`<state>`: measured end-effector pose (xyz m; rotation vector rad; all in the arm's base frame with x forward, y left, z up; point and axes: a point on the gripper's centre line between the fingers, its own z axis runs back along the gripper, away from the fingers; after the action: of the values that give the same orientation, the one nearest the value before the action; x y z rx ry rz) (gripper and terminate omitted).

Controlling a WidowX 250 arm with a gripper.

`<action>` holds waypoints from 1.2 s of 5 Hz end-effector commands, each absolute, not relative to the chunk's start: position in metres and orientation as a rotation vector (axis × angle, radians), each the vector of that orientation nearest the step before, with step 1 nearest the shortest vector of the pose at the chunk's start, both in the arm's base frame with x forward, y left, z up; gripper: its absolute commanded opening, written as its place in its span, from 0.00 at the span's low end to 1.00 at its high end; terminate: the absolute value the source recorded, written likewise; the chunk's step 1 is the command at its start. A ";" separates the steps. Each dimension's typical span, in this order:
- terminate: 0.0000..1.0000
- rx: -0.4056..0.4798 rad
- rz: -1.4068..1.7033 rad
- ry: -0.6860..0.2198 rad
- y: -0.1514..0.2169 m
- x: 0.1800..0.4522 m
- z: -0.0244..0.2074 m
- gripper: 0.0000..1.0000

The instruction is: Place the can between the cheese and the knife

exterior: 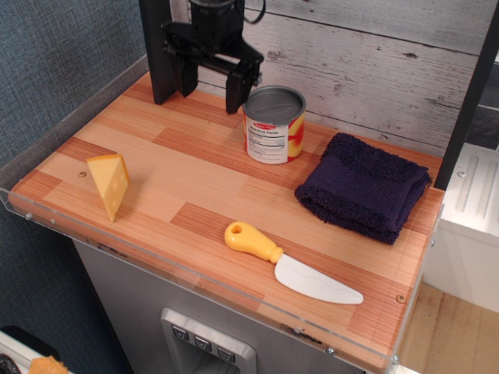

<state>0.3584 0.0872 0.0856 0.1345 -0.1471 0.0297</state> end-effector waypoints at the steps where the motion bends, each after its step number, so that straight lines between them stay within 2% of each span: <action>1: 0.00 0.074 0.011 -0.396 0.066 0.388 0.131 1.00; 3: 0.00 0.064 -0.014 -0.533 0.054 0.414 0.125 1.00; 6: 0.00 0.049 -0.018 -0.567 0.046 0.429 0.107 1.00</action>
<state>0.4255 0.0483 0.0893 0.0463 -0.5246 -0.0088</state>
